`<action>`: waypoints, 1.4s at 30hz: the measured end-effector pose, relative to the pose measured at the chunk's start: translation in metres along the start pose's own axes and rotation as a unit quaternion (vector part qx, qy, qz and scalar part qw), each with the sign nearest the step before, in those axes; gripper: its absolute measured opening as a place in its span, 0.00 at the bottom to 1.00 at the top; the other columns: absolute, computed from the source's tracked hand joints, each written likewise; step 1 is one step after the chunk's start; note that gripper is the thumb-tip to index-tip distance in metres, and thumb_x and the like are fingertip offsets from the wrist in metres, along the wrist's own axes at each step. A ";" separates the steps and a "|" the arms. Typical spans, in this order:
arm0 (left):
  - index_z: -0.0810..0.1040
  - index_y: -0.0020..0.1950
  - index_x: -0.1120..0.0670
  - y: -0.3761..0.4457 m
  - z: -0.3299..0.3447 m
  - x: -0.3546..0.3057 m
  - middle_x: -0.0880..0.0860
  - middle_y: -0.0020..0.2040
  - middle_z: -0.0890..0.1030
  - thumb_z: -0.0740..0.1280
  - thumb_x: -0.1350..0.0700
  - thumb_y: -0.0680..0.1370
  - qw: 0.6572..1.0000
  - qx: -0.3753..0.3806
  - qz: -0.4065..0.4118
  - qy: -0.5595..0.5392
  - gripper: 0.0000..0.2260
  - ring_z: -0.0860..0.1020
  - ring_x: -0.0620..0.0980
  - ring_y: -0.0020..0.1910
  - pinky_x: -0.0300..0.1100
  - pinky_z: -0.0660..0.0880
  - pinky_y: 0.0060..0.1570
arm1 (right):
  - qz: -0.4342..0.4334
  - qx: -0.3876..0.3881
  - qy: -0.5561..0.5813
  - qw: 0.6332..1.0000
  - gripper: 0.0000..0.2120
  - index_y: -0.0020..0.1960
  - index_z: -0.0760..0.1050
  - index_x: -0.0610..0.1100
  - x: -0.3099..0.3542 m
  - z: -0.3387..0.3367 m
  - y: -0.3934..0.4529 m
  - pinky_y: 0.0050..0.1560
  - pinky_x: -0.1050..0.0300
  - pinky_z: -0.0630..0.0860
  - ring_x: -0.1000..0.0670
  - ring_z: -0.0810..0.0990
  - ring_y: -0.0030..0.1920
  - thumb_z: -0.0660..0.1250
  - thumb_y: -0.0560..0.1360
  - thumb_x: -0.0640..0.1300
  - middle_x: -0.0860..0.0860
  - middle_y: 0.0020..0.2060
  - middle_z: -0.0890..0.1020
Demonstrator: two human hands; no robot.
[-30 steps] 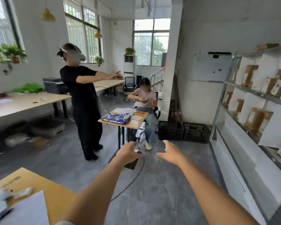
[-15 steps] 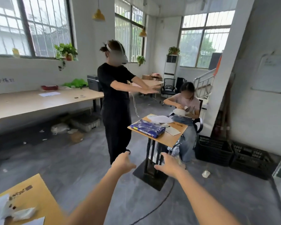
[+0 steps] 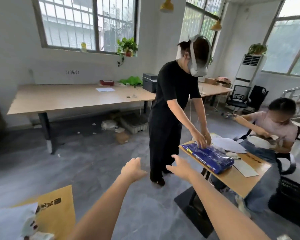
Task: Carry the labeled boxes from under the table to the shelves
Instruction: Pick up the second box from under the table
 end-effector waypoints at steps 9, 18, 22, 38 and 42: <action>0.62 0.73 0.53 0.143 -0.045 0.043 0.54 0.70 0.69 0.67 0.49 0.72 0.993 -0.046 -0.107 -0.005 0.32 0.69 0.54 0.69 0.48 0.70 0.64 | -0.081 0.088 -0.006 0.993 0.33 0.76 0.55 0.45 0.066 0.026 0.189 0.67 0.51 0.68 0.44 0.67 0.70 0.63 0.76 0.53 0.43 0.72 0.65; 0.60 0.74 0.53 0.263 -0.095 0.079 0.53 0.70 0.69 0.65 0.50 0.72 0.983 -0.075 -0.165 -0.002 0.32 0.69 0.53 0.69 0.48 0.70 0.63 | -0.118 0.122 -0.070 0.983 0.33 0.75 0.54 0.49 0.119 0.036 0.334 0.65 0.45 0.71 0.43 0.70 0.67 0.63 0.75 0.55 0.47 0.71 0.66; 0.60 0.75 0.53 0.324 -0.110 0.108 0.53 0.71 0.68 0.65 0.49 0.72 0.981 -0.067 -0.179 -0.012 0.32 0.69 0.54 0.69 0.48 0.70 0.63 | -0.127 0.130 -0.076 0.980 0.33 0.76 0.54 0.49 0.154 0.052 0.407 0.66 0.45 0.70 0.42 0.69 0.68 0.63 0.75 0.55 0.47 0.72 0.65; 0.61 0.74 0.53 0.621 -0.215 0.208 0.53 0.71 0.69 0.65 0.49 0.73 0.986 -0.038 -0.160 -0.009 0.31 0.68 0.53 0.70 0.49 0.70 0.66 | -0.100 0.135 -0.059 0.984 0.34 0.74 0.56 0.47 0.295 0.088 0.693 0.66 0.46 0.69 0.43 0.68 0.69 0.64 0.73 0.55 0.45 0.71 0.66; 0.62 0.74 0.53 0.686 -0.234 0.233 0.54 0.70 0.70 0.65 0.48 0.73 0.985 -0.034 -0.167 -0.011 0.31 0.69 0.54 0.69 0.50 0.70 0.65 | -0.093 0.150 -0.081 0.981 0.34 0.75 0.55 0.48 0.316 0.099 0.761 0.67 0.44 0.68 0.42 0.68 0.70 0.64 0.73 0.55 0.47 0.71 0.66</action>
Point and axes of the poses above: each hand's wrist, its own y-axis towards the middle knuckle, its own z-axis out of the palm, x = y × z, the point moved 5 cm from there along y, towards the middle knuckle
